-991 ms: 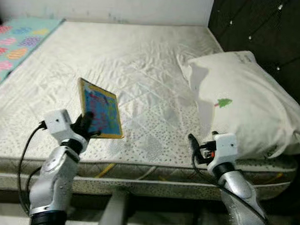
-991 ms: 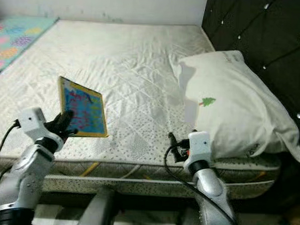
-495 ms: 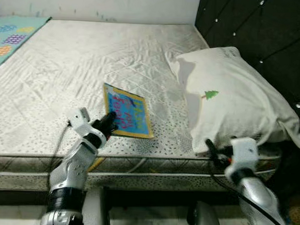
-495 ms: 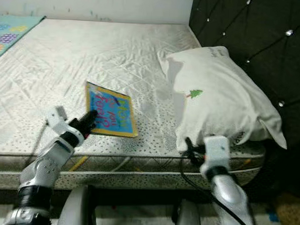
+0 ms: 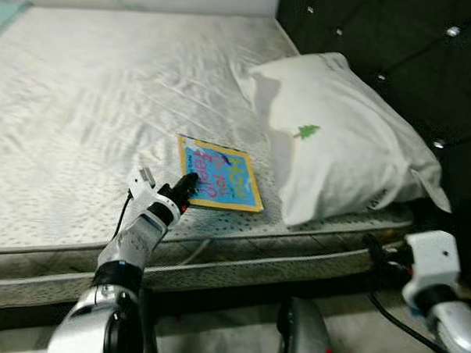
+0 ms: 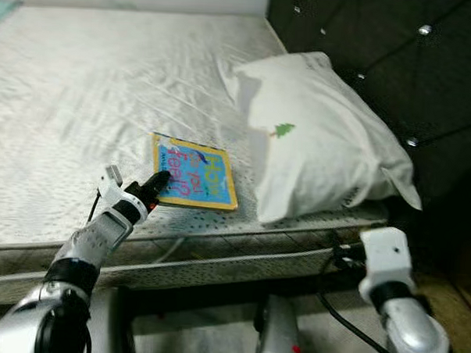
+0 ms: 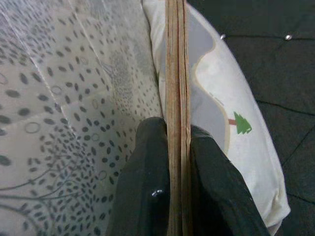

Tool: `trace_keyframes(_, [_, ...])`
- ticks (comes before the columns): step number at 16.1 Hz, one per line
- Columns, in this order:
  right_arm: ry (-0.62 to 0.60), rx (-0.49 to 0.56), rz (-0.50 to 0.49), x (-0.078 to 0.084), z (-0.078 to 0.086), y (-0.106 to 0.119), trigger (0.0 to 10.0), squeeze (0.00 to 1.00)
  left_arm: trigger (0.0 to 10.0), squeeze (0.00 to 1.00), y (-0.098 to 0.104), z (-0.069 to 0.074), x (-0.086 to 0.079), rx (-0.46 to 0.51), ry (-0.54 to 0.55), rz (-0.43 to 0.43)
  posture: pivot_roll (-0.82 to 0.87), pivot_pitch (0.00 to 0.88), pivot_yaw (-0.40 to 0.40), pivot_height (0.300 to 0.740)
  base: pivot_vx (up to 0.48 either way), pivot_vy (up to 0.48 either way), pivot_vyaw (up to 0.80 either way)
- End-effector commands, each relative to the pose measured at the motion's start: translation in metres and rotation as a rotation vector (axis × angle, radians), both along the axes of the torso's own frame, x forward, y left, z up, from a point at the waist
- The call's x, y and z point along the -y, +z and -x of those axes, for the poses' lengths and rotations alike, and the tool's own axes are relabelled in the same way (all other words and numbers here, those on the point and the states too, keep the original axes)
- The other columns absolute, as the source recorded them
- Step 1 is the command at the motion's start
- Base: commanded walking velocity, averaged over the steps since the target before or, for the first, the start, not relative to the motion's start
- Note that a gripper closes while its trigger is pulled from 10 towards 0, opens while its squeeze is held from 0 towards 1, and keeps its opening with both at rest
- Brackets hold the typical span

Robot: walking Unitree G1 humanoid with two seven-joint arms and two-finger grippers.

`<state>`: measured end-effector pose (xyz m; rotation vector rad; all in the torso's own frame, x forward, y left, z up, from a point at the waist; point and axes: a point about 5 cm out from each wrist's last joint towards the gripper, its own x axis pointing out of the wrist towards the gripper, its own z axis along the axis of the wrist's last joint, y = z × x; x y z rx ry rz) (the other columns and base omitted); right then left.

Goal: Clean up the room

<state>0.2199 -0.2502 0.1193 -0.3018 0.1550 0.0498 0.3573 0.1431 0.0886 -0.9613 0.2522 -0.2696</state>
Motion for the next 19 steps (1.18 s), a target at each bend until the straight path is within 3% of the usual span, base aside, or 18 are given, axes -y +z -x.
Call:
trace_keyframes(1, [0.0, 0.001, 0.015, 0.004, 0.004, 0.007, 10.0, 0.0, 10.0, 0.0, 0.008, -0.006, 0.0, 0.031, 0.005, 0.014, -0.39, 0.133, -0.079, 0.525, 0.0, 0.0, 0.0])
trace_keyframes(4, [0.004, -0.018, 0.024, 0.004, 0.008, 0.01, 10.0, 0.0, 10.0, 0.0, 0.001, -0.008, -0.006, -0.025, 0.05, 0.044, -0.4, 0.148, -0.084, 0.525, 0.0, 0.0, 0.0])
trace_keyframes(7, [0.007, -0.028, 0.032, 0.004, 0.008, 0.01, 10.0, 0.0, 10.0, 0.0, -0.021, 0.002, -0.014, -0.151, 0.074, -0.01, -0.39, 0.155, -0.087, 0.525, 0.0, 0.0, 0.0])
trace_keyframes(12, [0.004, -0.035, 0.03, 0.002, 0.008, 0.009, 10.0, 0.0, 10.0, 0.0, -0.031, 0.009, -0.031, -0.236, 0.082, -0.072, -0.39, 0.162, -0.082, 0.525, 0.0, 0.0, 0.0])
trace_keyframes(16, [0.008, -0.033, 0.025, -0.001, 0.006, 0.008, 10.0, 0.0, 10.0, 0.0, -0.037, 0.014, -0.016, -0.245, -0.073, -0.166, -0.38, 0.163, -0.076, 0.525, 0.0, 0.0, 0.0])
trace_keyframes(18, [0.009, -0.032, 0.023, -0.002, 0.006, 0.008, 10.0, 0.0, 10.0, 0.0, -0.04, 0.016, -0.017, -0.255, -0.076, -0.17, -0.37, 0.166, -0.078, 0.525, 0.0, 0.0, 0.0])
trace_keyframes(19, [0.013, -0.031, 0.024, -0.003, 0.005, 0.008, 10.0, 0.0, 10.0, 0.16, -0.044, 0.019, -0.02, -0.274, -0.064, -0.184, -0.37, 0.166, -0.079, 0.525, 0.0, 0.0, 0.0])
